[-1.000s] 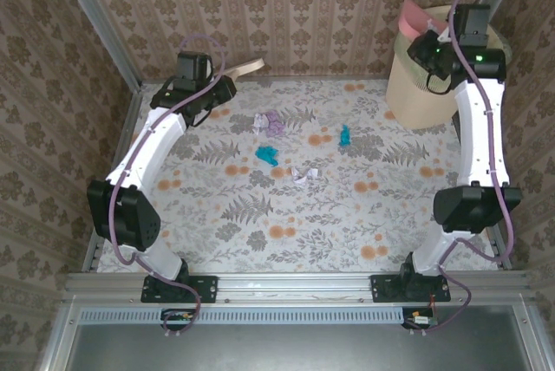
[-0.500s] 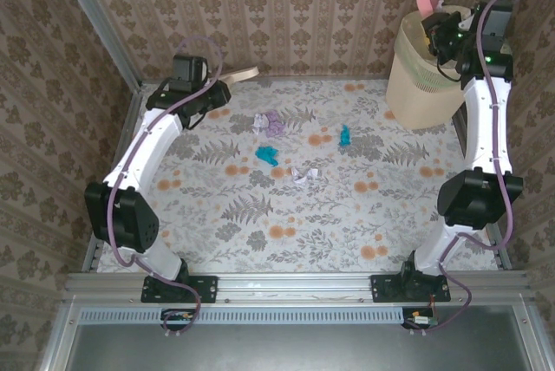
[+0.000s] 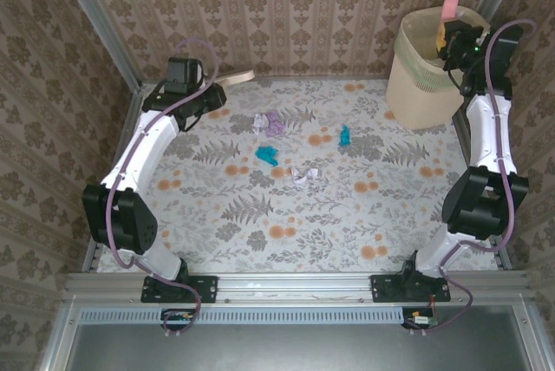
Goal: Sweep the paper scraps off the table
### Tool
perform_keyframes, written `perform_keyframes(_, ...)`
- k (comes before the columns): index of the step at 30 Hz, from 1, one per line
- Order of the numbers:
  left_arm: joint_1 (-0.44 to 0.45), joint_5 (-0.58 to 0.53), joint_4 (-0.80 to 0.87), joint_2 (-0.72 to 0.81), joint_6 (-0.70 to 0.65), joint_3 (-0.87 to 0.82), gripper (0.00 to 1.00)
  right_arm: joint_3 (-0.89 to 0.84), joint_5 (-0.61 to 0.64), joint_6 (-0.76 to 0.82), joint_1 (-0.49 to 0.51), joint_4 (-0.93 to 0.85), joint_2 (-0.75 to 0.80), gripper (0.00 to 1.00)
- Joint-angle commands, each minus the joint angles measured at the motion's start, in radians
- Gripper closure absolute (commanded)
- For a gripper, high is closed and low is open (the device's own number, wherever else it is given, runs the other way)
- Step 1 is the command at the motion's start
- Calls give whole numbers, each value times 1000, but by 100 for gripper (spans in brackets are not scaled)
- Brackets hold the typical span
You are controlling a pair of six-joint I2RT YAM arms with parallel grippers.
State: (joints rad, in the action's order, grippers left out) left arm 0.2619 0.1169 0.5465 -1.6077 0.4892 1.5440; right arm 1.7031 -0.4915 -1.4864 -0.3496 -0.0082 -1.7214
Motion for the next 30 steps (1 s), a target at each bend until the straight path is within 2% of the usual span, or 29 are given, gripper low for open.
perform_keyframes(1, 1, 36, -42, 27, -8, 2, 100, -21, -45, -132, -7, 159, 41, 100)
perform_keyframes(5, 2, 41, -40, 25, -7, 7, 100, -64, -60, -247, -7, 285, 23, 100)
perform_keyframes(14, 4, 42, -42, 21, -8, 7, 100, -130, -33, -351, -6, 366, 34, 100)
perform_keyframes(21, 5, 43, -43, 20, -8, 7, 100, -137, -42, -321, -7, 338, 56, 100)
perform_keyframes(30, 5, 43, -42, 23, -11, 3, 100, -135, -73, -169, -7, 196, 131, 100)
